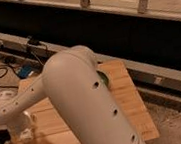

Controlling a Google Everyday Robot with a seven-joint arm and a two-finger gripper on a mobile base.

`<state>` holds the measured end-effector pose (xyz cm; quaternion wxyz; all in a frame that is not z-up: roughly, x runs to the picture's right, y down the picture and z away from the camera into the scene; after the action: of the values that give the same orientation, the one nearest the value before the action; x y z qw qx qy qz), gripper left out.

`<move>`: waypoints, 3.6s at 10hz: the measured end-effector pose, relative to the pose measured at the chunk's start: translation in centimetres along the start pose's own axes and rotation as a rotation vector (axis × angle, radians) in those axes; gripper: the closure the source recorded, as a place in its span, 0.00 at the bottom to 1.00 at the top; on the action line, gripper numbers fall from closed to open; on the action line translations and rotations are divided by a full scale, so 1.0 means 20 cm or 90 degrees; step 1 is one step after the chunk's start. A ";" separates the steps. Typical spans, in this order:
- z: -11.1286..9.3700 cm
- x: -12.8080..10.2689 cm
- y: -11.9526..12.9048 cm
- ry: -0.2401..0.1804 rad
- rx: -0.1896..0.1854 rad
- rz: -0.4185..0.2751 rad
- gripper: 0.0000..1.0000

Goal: Place the bottle in the ceramic bowl

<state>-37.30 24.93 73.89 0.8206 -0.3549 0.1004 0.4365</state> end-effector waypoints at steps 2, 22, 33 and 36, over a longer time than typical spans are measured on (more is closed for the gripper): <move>0.04 -0.01 -0.01 0.009 -0.004 0.001 0.35; -0.46 -0.16 -0.31 -0.068 0.074 -0.002 1.00; -1.08 -0.26 -1.45 -0.105 0.152 0.170 1.00; -1.19 -0.04 -1.73 -0.116 0.157 0.246 1.00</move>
<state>-7.14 -4.27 74.06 0.7648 -0.1856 0.1446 0.5997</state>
